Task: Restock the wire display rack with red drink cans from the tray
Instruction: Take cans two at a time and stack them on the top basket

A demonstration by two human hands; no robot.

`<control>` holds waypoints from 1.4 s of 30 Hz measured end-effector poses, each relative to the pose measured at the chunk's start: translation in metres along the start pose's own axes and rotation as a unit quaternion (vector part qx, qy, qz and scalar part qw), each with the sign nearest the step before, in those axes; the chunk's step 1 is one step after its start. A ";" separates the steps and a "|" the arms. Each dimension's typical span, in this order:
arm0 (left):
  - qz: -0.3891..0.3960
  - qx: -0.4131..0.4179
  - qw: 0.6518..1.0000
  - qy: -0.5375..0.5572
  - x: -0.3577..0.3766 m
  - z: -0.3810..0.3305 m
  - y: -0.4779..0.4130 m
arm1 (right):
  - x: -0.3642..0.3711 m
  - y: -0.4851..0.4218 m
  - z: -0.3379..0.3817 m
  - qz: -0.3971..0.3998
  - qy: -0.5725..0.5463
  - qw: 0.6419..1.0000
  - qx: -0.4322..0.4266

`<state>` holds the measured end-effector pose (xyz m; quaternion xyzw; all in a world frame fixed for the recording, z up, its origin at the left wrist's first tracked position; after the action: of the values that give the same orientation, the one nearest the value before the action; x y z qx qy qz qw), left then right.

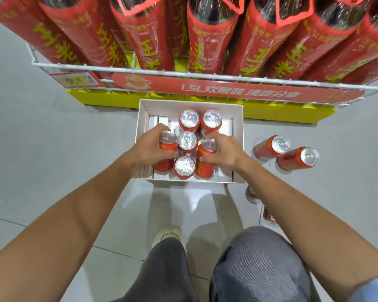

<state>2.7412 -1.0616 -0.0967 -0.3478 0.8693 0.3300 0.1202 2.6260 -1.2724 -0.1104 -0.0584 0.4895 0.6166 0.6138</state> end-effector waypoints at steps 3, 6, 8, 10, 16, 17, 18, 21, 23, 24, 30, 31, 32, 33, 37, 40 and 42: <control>-0.008 -0.008 0.999 0.052 -0.017 -0.032 0.022 | -0.029 0.027 0.027 -0.026 0.003 0.999 -0.023; -0.016 0.005 0.994 0.107 -0.057 -0.103 0.053 | -0.101 0.070 0.077 -0.054 -0.023 0.997 -0.049; -0.028 0.034 0.992 0.122 -0.092 -0.173 0.078 | -0.166 0.102 0.122 -0.077 -0.033 0.994 -0.075; -0.034 0.068 0.988 0.136 -0.132 -0.249 0.107 | -0.238 0.138 0.173 -0.104 -0.036 0.988 -0.104; -0.021 0.149 0.968 0.200 -0.256 -0.476 0.217 | -0.452 0.266 0.311 -0.153 -0.141 0.968 -0.142; -0.028 0.163 0.964 0.210 -0.274 -0.510 0.235 | -0.485 0.287 0.332 -0.161 -0.162 0.963 -0.145; -0.036 0.177 0.959 0.220 -0.291 -0.544 0.251 | -0.517 0.309 0.353 -0.170 -0.182 0.957 -0.150; -0.054 0.203 0.942 0.263 -0.333 -0.639 0.300 | -0.593 0.366 0.407 -0.194 -0.228 0.941 -0.158; -0.067 0.224 0.932 0.276 -0.354 -0.690 0.328 | -0.634 0.399 0.437 -0.230 -0.260 0.923 -0.167; -0.068 0.234 0.929 0.278 -0.362 -0.712 0.339 | -0.651 0.413 0.448 -0.246 -0.276 0.913 -0.174; -0.058 0.280 0.906 0.311 -0.393 -0.804 0.378 | -0.725 0.472 0.493 -0.328 -0.325 0.866 -0.195; -0.043 0.277 0.903 0.327 -0.397 -0.816 0.380 | -0.734 0.477 0.496 -0.333 -0.330 0.861 -0.198; -0.034 0.271 0.899 0.342 -0.402 -0.828 0.382 | -0.744 0.480 0.500 -0.340 -0.331 0.857 -0.200; -0.029 0.268 0.897 0.350 -0.408 -0.839 0.380 | -0.754 0.483 0.504 -0.348 -0.328 0.855 -0.203; -0.041 0.304 0.911 0.277 -0.444 -0.884 0.384 | -0.799 0.487 0.528 -0.393 -0.284 0.847 -0.216; -0.075 0.354 0.903 0.233 -0.472 -0.909 0.384 | -0.828 0.482 0.549 -0.424 -0.226 0.847 -0.226; -0.116 0.367 0.894 0.229 -0.489 -0.920 0.380 | -0.846 0.476 0.563 -0.444 -0.186 0.845 -0.233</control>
<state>2.8567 -1.2040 0.9973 -0.4434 0.8854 -0.1177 0.0745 2.7390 -1.3731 1.0020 -0.2951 0.1299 0.3740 0.8696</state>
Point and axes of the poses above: each hand's wrist, its own y-axis away from the middle knuckle, its own x-axis out of the palm, z = x × y, the point moved 4 cm from there along -y, towards the middle knuckle, and after that the axes turned 6 degrees about y, right-handed, at the moved point
